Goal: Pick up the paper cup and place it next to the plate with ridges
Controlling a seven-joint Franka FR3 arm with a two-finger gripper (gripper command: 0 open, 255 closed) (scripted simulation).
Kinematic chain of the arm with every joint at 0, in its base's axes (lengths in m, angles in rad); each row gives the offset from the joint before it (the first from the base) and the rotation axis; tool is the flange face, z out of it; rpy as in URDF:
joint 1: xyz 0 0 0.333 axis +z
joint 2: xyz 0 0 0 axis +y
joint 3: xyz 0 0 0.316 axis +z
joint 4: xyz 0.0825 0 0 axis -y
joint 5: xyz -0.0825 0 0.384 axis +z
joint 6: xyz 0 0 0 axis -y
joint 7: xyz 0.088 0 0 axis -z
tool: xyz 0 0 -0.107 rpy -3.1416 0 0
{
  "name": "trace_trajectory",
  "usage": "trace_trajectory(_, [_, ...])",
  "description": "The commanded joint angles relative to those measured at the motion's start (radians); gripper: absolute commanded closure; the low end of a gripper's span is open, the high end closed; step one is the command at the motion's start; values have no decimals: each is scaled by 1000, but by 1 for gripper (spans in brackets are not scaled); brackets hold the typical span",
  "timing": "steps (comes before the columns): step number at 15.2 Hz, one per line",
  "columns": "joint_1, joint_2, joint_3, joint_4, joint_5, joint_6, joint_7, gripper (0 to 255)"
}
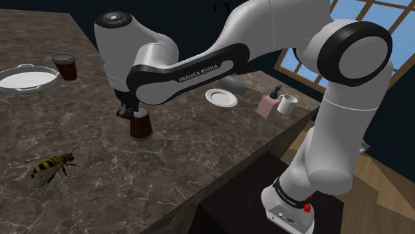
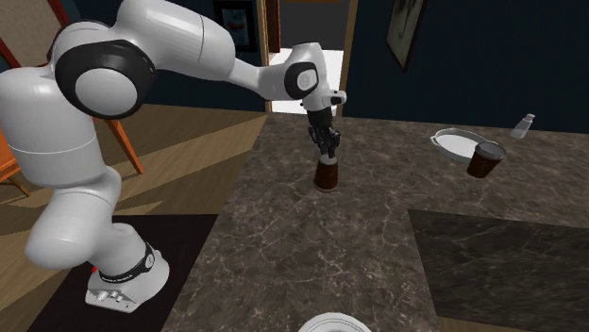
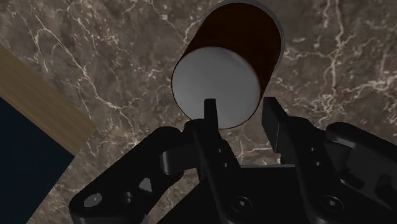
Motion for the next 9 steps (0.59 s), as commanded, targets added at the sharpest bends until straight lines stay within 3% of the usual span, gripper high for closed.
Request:
trace_trajectory(1, [3,2,8,6,20,-25,-8,255])
trace_trajectory(6, [1,-12,11,27,32,-55,-23,255])
trace_trajectory(7, [1,-12,11,27,32,-55,-23,0])
trace_trajectory(9, [-81,-28,13,11,219,-73,-97,0])
